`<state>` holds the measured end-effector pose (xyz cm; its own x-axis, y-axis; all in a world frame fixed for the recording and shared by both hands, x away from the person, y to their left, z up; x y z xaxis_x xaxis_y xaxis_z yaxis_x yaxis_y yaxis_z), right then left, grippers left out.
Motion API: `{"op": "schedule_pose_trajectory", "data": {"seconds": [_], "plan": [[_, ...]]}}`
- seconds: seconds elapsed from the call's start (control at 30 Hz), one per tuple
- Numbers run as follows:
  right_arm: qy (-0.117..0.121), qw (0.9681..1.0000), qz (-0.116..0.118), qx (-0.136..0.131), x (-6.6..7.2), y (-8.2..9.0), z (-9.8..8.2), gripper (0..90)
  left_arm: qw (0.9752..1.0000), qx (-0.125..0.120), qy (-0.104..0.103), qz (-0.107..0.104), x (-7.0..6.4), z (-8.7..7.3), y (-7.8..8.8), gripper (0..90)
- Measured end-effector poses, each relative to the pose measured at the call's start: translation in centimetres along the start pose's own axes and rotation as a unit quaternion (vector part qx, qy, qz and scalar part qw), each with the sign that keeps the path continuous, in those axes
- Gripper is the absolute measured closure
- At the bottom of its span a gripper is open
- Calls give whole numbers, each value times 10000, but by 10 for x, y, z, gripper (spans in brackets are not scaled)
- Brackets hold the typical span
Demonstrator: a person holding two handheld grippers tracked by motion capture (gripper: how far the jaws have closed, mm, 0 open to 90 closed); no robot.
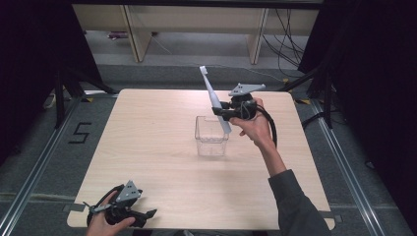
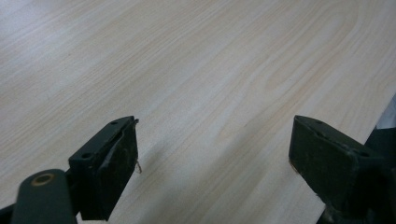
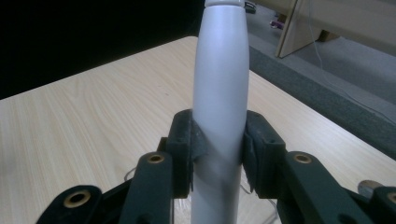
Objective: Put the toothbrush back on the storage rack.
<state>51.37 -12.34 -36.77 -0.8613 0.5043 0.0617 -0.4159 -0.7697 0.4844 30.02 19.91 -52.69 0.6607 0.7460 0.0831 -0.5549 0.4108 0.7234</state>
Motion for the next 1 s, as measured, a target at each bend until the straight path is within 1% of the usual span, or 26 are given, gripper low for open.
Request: {"op": "schedule_pose_trajectory", "data": {"seconds": [0.03, 0.13, 0.17, 0.2, 0.23, 0.33, 0.37, 0.4, 0.43, 0.47, 0.5, 0.53, 0.57, 0.6, 0.63, 0.67, 0.7, 0.73, 0.77, 0.8, 0.83, 0.87, 0.9, 0.93, 0.97, 1.0], "plan": [[-61, 9999, 56, 91, 1, -2, 0, 670, 9999, -45, 77, -48, -2, 0, 0, 153], [-93, 9998, 104, 126, 2, -8, 0, 669, 10000, -12, 16, -2, 0, 0, 1, 153], [-103, 9999, 86, 75, 2, -11, 0, 669, 10000, -14, 26, -2, 0, 0, 1, 153], [-24, 9999, 91, 141, 0, -13, -1, 669, 10000, -15, 22, -4, 0, 0, 1, 153], [-99, 9997, 99, 205, 0, -20, -3, 669, 10000, -11, 28, -5, -1, 0, 1, 153], [-70, 9995, 85, 284, -1, -24, -4, 669, 10000, -12, 33, -3, -1, 0, 1, 153], [-113, 9991, 123, 384, -1, -29, -7, 669, 10000, -37, 52, -9, -1, 0, 1, 153], [-113, 9991, 123, 384, -1, -29, -7, 669, 10000, -37, 52, -9, -1, 0, 1, 153], [-105, 9987, 113, 476, -2, -32, -9, 669, 10000, -21, 36, 3, -1, 0, 1, 153], [-55, 9990, 69, 445, -2, -35, -10, 669, 10000, -18, 35, 4, -1, 0, 1, 153], [-124, 9983, 111, 555, -2, -36, -11, 669, 10000, -27, 39, -32, -1, 0, 1, 153], [-108, 9984, 63, 544, -2, -38, -12, 669, 10000, -27, 39, -32, -1, 0, 1, 153], [-77, 9981, 101, 600, -4, -39, -13, 669, 10000, -39, 52, -29, -1, 0, 1, 153], [-232, 9975, 106, 661, -3, -40, -14, 669, 10000, -26, 32, 3, -1, 0, 1, 153], [-115, 9979, 93, 625, -4, -43, -15, 669, 10000, -26, 32, 3, -1, 0, 1, 153], [-164, 9970, 106, 752, -3, -43, -16, 669, 10000, -22, 52, 4, -1, -1, 2, 153], [-164, 9970, 106, 752, -3, -43, -16, 669, 10000, -22, 52, 4, -1, -1, 2, 153], [-222, 9970, 87, 730, -2, -47, -19, 670, 10000, -18, 53, 7, -1, -1, 2, 153], [-222, 9970, 87, 730, -2, -47, -19, 670, 10000, -16, 50, 6, -1, -1, 2, 153], [-103, 9966, 86, 813, -3, -49, -21, 669, 10000, -13, 46, 6, -1, -1, 2, 153], [-135, 9959, 158, 876, -3, -49, -22, 669, 10000, -45, 59, -7, -1, -1, 1, 153], [-135, 9959, 158, 876, -3, -49, -22, 669, 10000, 1, 25, 10, 0, -1, 2, 153], [-242, 9955, 101, 914, -1, -53, -25, 669, 10000, 2, 20, 11, 0, -1, 2, 153], [-143, 9947, 148, 1008, -3, -53, -26, 669, 10000, 1, 19, 10, 0, -1, 2, 153], [-169, 9952, 78, 958, -3, -55, -28, 669, 10000, -1, 16, 11, 0, -1, 2, 153], [-169, 9952, 78, 958, -3, -55, -28, 669, 10000, -1, 16, 11, 0, -1, 2, 153]]}}
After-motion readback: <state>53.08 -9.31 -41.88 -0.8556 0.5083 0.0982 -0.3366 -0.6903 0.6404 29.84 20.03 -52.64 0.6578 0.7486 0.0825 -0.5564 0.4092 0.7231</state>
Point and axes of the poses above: each handheld gripper's, and its own axes: y roughly backward along the jaws, z roughly out of its top, x roughly to its left, the point moved 3 cm from there along -y, roughly forward along the jaws, and after that the axes turned 9 degrees about z, right-handed, at the moved point
